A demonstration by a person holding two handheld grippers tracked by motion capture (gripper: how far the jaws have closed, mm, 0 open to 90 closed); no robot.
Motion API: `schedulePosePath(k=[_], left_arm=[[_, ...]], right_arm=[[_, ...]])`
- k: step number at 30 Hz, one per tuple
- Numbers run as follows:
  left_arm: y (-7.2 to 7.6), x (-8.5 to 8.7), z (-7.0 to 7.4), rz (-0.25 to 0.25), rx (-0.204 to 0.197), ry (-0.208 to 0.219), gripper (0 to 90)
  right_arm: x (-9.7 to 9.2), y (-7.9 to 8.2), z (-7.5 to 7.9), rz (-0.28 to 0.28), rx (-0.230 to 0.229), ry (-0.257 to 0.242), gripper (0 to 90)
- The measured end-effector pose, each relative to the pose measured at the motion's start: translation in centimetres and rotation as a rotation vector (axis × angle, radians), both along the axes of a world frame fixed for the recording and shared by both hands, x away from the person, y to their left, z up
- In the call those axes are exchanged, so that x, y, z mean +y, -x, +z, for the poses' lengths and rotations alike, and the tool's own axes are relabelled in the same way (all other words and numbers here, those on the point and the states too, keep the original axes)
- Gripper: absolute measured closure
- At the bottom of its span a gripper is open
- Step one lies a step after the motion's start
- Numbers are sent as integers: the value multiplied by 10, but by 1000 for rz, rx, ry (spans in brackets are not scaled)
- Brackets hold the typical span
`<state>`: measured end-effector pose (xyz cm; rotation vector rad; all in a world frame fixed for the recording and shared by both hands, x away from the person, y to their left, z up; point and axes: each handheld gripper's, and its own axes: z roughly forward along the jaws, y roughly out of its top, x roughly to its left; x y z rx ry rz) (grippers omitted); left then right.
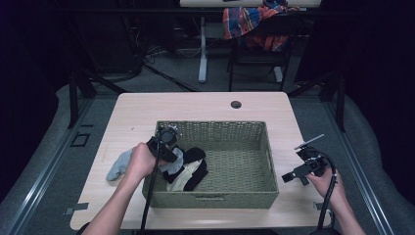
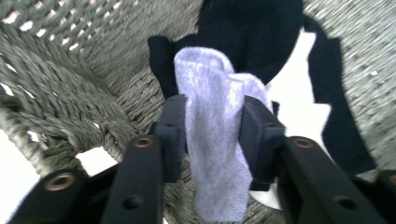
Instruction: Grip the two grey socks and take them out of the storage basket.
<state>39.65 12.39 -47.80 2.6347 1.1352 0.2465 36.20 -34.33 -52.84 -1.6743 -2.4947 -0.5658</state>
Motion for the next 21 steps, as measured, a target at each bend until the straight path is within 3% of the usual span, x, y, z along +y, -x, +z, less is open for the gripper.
schedulePosePath(k=[3, 5, 7, 10, 11, 12, 13, 14, 16, 18, 19, 21], left_arm=[[2, -2, -6, -20, 14, -19, 749], [3, -4, -7, -33, 10, -31, 811], [4, -5, -5, -38, 0, -28, 832], [6, -3, 2, -49, -8, 10, 840], [6, -2, 5, -53, -11, 21, 840], [7, -1, 7, -57, -11, 35, 839], [7, -1, 10, -60, -13, 45, 839], [8, 0, 13, -60, -20, 56, 839], [9, 2, 19, -64, -23, 84, 839], [10, 3, 25, -62, -40, 100, 839], [11, 4, 29, -65, -48, 109, 839], [12, 6, 33, -61, -60, 129, 839]], right_arm=[[0, 1, 2, -1, -8, -2, 38], [-3, -1, 2, 22, 10, 12, 39], [-1, -2, 0, -9, 1, 2, 40], [-1, -4, 2, 32, 14, 20, 40], [0, -2, -1, 1, -2, 3, 40], [-1, -2, 0, 10, 15, 6, 40], [-1, -1, -2, -12, -5, -11, 40], [-4, -1, 1, 23, 19, 17, 40], [-5, 3, 0, -21, 1, -1, 40], [-8, 4, 2, 1, 18, 14, 40], [-7, 6, 1, -27, -6, -1, 40], [-7, 7, 2, -21, -8, 2, 40]])
